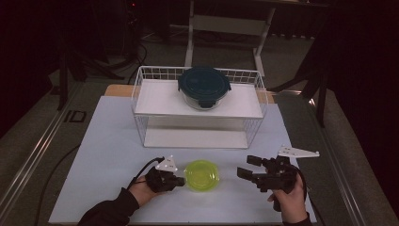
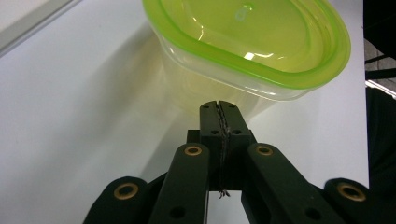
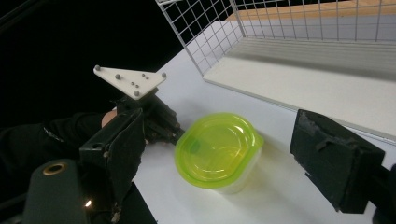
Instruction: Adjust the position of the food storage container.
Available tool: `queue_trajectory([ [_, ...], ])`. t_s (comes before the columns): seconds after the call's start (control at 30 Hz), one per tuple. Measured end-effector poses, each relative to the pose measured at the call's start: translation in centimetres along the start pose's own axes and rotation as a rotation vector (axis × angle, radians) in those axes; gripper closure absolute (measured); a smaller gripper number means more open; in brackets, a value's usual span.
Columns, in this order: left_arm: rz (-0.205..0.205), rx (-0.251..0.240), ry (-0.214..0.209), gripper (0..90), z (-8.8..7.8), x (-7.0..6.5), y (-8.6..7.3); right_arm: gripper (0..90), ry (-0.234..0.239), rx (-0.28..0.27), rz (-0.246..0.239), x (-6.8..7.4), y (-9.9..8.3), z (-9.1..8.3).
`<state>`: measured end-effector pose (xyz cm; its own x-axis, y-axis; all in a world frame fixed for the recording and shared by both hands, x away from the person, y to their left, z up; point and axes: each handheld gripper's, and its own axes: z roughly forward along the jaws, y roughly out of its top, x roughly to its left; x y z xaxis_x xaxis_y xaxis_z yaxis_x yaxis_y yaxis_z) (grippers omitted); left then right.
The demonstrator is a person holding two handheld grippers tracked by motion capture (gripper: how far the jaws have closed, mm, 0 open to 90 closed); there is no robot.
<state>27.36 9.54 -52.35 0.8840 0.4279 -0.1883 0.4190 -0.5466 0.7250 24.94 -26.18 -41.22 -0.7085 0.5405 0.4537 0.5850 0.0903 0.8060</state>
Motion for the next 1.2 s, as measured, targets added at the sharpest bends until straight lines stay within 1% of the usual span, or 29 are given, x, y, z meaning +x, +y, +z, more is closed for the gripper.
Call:
queue_trajectory([
  [0.07,-0.003,0.003,-0.006,89.0,0.2,0.1,0.2,17.5,0.0,0.001,0.0,0.0,0.0,0.1],
  [0.13,-0.008,0.001,-0.002,89.0,0.5,0.1,0.4,17.4,0.002,0.005,-0.001,0.0,-0.1,0.2],
  [0.17,-0.013,0.001,-0.009,89.0,0.6,0.2,0.5,17.4,0.003,0.007,-0.001,0.0,-0.1,0.2],
  [0.27,-0.022,-0.001,0.001,88.9,0.8,0.5,0.6,17.4,0.002,0.009,-0.001,0.1,-0.1,0.2],
  [0.33,-0.04,-0.005,0.002,88.9,0.9,0.6,0.6,17.4,0.002,0.009,-0.002,0.1,-0.1,0.3],
  [0.37,-0.042,-0.007,0.008,88.9,0.9,0.7,0.6,17.5,0.002,0.01,-0.003,0.1,-0.1,0.3],
  [0.43,-0.056,-0.009,0.008,88.9,0.7,0.8,0.5,19.6,-0.001,0.012,-0.004,0.0,-0.1,0.3],
  [0.5,-0.053,-0.007,0.012,88.8,0.4,0.9,0.4,19.7,-0.005,0.014,0.0,0.0,-0.2,0.3],
  [0.63,-0.063,-0.015,0.021,88.8,-0.7,1.0,0.1,19.8,-0.008,0.018,-0.002,-0.1,-0.3,0.4],
  [0.7,-0.078,-0.031,0.02,88.6,-1.4,1.2,0.0,19.8,-0.011,0.022,-0.003,0.0,-0.4,0.5],
  [0.77,-0.081,-0.046,0.035,88.4,-2.3,1.3,-0.1,19.8,-0.019,0.026,-0.014,0.0,-0.5,0.7],
  [0.8,-0.081,-0.046,0.035,87.2,-2.3,1.3,-0.1,19.8,-0.019,0.026,-0.014,0.0,-0.5,0.7],
  [0.83,-0.083,-0.059,0.037,87.2,-2.8,1.3,0.0,19.6,-0.012,0.028,-0.021,-0.1,-0.7,0.9],
  [0.87,-0.089,-0.068,0.048,79.1,-3.1,1.3,0.0,19.6,-0.009,0.026,-0.025,-0.2,-0.9,1.0],
  [0.9,-0.099,-0.079,0.039,74.6,-3.4,1.4,0.0,19.6,-0.008,0.027,-0.02,-0.3,-1.1,1.2],
  [0.97,-0.107,-0.099,0.037,68.4,-4.1,1.5,0.1,19.6,-0.008,0.035,-0.018,-0.4,-1.4,1.7],
  [1.0,-0.123,-0.108,0.026,62.0,-4.3,1.6,0.2,19.6,-0.008,0.038,-0.019,-0.4,-1.6,2.0],
  [1.1,-0.157,-0.133,0.0,48.3,-5.1,1.7,0.5,19.5,-0.025,0.043,-0.034,-0.3,-2.1,2.6],
  [1.13,-0.181,-0.146,-0.016,41.2,-5.3,1.7,0.6,19.5,-0.028,0.041,-0.043,-0.3,-2.2,2.7],
  [1.17,-0.187,-0.151,-0.019,36.2,-5.5,1.7,0.7,19.5,-0.035,0.042,-0.05,-0.2,-2.3,2.9],
  [1.2,-0.186,-0.163,-0.022,34.6,-5.7,1.6,0.8,19.5,-0.038,0.043,-0.053,-0.2,-2.4,2.9],
])
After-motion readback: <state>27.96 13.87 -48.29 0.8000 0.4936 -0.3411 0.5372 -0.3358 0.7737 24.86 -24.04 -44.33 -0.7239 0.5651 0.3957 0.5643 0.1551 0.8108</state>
